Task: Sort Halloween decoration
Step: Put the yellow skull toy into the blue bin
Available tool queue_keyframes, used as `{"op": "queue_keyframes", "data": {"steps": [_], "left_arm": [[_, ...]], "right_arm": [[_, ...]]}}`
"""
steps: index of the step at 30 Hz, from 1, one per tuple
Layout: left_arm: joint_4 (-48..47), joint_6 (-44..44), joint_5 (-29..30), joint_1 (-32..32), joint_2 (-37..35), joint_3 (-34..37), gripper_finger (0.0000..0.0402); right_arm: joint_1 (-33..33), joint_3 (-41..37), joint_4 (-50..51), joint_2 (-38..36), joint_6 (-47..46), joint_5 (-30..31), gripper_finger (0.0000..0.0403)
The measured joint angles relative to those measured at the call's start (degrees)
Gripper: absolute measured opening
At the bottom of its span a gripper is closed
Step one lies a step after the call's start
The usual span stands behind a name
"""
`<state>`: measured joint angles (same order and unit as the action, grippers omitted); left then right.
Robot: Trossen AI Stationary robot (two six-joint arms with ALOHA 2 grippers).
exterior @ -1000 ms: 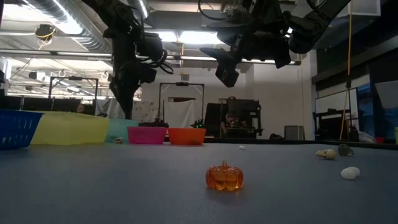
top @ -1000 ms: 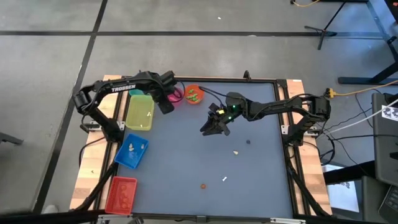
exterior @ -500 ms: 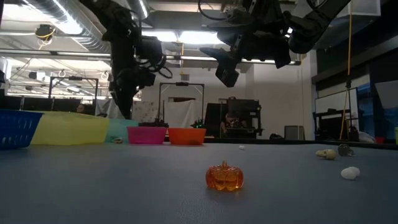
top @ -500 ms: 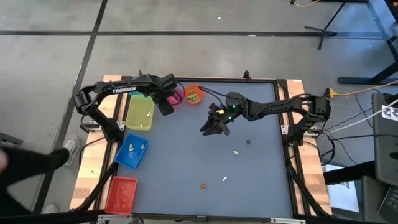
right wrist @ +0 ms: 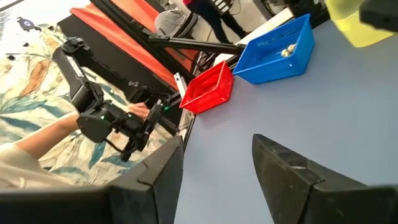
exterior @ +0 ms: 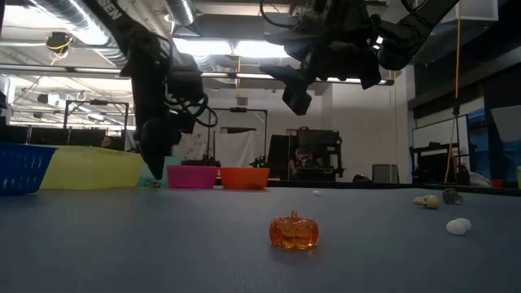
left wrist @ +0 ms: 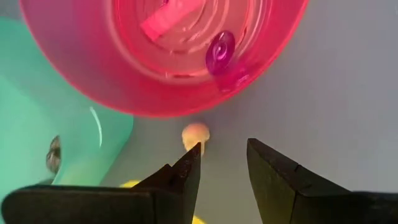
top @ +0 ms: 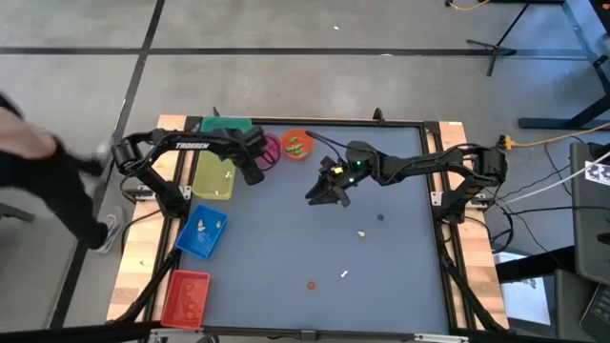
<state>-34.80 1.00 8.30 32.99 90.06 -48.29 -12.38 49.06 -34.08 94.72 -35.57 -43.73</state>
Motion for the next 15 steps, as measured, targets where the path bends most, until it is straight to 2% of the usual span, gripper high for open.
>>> {"op": "queue_keyframes", "data": {"steps": [4,8,15], "left_arm": [[3.3,1.1,0.7,0.0,0.0,1.9,0.0115],[3.6,1.1,4.3,0.0,0.0,2.9,0.0115],[7.8,1.0,4.1,0.0,0.0,5.3,0.0115]], "right_arm": [[0.0,0.0,0.0,0.0,0.0,0.2,0.0189],[0.0,0.0,0.0,0.0,0.0,0.2,0.0189],[0.0,0.0,0.0,0.0,0.0,0.2,0.0189]]}}
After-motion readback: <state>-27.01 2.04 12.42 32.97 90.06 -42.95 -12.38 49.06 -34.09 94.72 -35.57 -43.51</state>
